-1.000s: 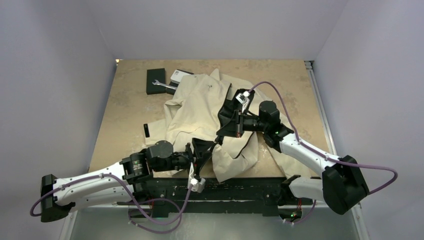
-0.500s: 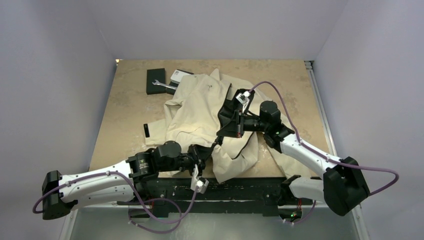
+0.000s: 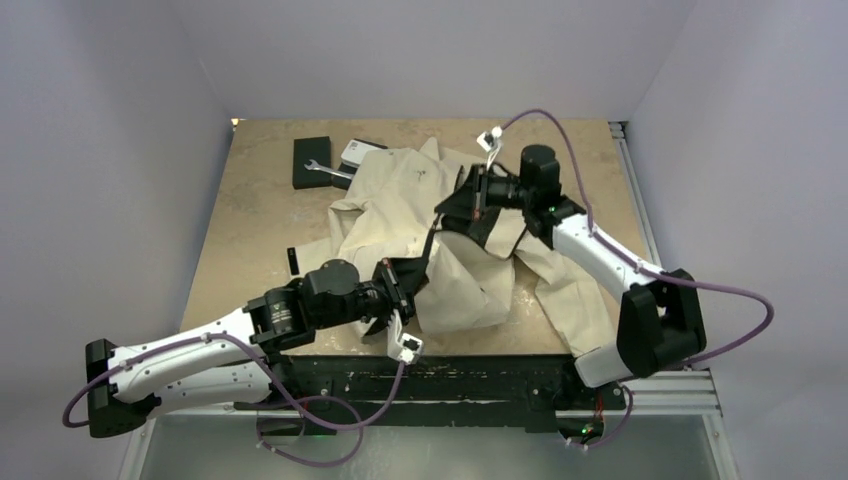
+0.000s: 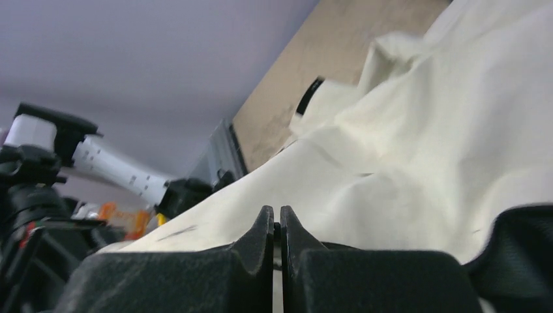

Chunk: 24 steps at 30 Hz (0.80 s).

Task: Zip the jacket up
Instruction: Zip the zipper on the jacket.

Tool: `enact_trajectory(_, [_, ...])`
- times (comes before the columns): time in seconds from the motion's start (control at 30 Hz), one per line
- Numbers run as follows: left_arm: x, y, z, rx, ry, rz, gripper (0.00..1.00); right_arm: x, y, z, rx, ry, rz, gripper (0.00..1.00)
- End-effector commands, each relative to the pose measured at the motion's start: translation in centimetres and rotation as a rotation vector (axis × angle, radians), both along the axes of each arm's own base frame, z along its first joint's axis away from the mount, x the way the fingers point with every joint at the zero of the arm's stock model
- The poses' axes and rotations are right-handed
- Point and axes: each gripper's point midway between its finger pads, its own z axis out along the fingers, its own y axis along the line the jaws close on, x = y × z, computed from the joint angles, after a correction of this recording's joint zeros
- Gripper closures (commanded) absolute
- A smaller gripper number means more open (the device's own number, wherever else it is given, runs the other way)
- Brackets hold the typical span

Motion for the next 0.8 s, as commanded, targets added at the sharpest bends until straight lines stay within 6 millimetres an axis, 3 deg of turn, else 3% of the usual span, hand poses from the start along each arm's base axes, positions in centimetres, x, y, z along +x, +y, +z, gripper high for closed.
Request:
enact_trajectory(0.0, [-0.8,0.2,7.2,-0.042,-0.171,-0.059,1.0,9.4,-3.3,4.7,-0.033,-0.226,-0.215,1.0])
enact_trajectory(0.17, [-1.9,1.2,8.3,0.008,-0.233,-0.121,1.0,15.4,-4.7,8.5,-0.057,-0.319,-0.326,1.0])
enact_trajectory(0.3, [-3.1,2.4,8.2,0.088,-0.26,-0.176,1.0,20.7,-7.5,11.2,-0.097,-0.377,-0.477,1.0])
enact_trajectory(0.47, [-3.3,4.5,7.1,0.197,-0.205,-0.16,1.0,25.7,-11.1,15.2,-0.082,-0.431,-0.631,1.0])
enact_trajectory(0.63, [-3.8,6.4,5.6,0.288,-0.154,-0.155,1.0,28.0,-14.4,19.6,-0.062,-0.493,-0.741,1.0])
enact_trajectory(0.77, [-3.6,7.1,5.2,0.335,-0.148,-0.135,1.0,27.7,-16.6,24.0,-0.037,-0.579,-0.813,1.0])
